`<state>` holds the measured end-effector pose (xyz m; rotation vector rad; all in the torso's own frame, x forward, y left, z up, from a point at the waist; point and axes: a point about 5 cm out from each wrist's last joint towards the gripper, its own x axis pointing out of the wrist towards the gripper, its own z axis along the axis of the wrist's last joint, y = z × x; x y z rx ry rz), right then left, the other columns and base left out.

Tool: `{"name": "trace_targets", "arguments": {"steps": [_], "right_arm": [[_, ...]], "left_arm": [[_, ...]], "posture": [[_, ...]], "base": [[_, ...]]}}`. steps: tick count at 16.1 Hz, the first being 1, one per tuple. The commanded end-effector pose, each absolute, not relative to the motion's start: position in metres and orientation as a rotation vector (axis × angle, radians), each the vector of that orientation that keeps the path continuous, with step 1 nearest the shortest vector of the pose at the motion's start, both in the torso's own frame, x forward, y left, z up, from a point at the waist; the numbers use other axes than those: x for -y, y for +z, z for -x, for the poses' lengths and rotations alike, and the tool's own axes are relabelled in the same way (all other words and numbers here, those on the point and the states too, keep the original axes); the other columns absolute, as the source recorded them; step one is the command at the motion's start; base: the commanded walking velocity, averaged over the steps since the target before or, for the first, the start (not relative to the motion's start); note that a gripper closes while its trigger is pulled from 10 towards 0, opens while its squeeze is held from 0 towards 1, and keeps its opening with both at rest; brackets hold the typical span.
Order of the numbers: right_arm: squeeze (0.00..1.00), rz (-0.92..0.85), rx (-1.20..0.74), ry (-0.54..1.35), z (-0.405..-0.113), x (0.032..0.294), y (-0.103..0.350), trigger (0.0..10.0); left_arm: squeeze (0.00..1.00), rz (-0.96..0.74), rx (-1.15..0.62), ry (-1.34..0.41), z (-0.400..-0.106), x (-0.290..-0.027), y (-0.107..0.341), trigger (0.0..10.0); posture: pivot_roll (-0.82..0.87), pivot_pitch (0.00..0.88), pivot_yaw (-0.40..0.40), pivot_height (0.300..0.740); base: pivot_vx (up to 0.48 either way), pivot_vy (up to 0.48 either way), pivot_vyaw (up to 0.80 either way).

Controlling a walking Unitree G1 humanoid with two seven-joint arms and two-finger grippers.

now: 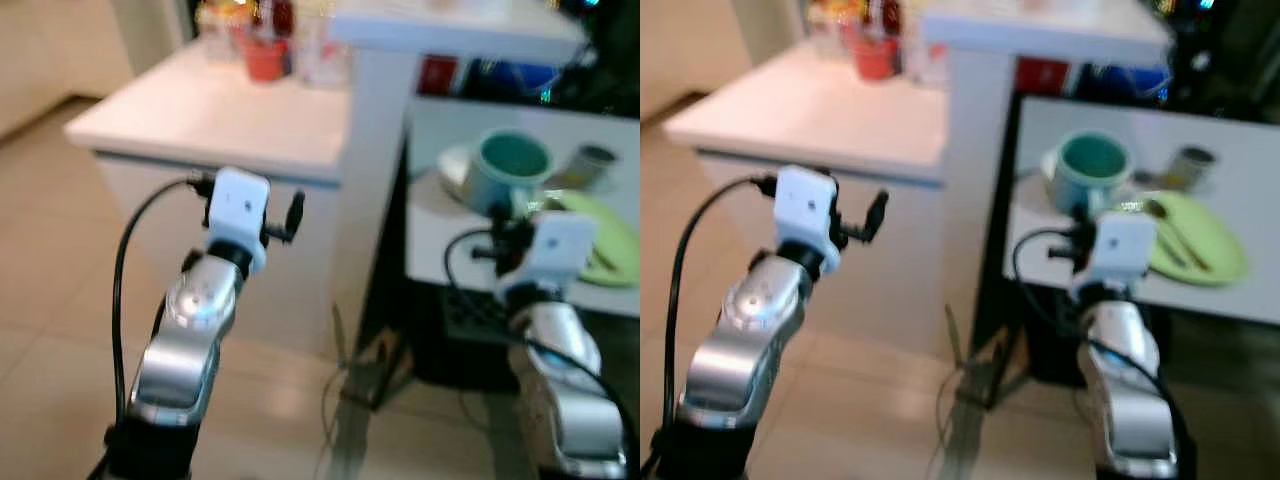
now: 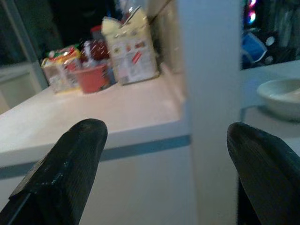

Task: Setting the table

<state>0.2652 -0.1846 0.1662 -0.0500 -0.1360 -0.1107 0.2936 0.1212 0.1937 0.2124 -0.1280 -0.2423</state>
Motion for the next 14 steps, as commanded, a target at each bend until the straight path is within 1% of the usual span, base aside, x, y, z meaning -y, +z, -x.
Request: {"name": "trace_targets", "arguments": {"steps": [1, 5, 14], "right_arm": [[0.00, 0.042, 0.157, -0.101, -0.266, 0.182, 0.171, 10.0], [0.00, 0.040, 0.160, -0.107, -0.266, 0.182, 0.172, 10.0], [0.00, 0.035, 0.131, -0.168, -0.267, 0.192, 0.169, 10.0]], "left_arm": [[0.00, -0.225, 0.131, -0.228, -0.294, -0.125, 0.194, 10.0], [0.00, -0.224, 0.132, -0.239, -0.293, -0.123, 0.194, 10.0], [0.00, -0.225, 0.122, -0.279, -0.292, -0.117, 0.189, 10.0]], "posture": [[-0.03, 0.000, -0.018, 0.740], [-0.04, 0.000, -0.011, 0.740], [-0.05, 0.000, -0.008, 0.740]], "base": [[0.000, -0.454, 0.00], [0.000, -0.452, 0.00], [0.000, -0.452, 0.00]]}}
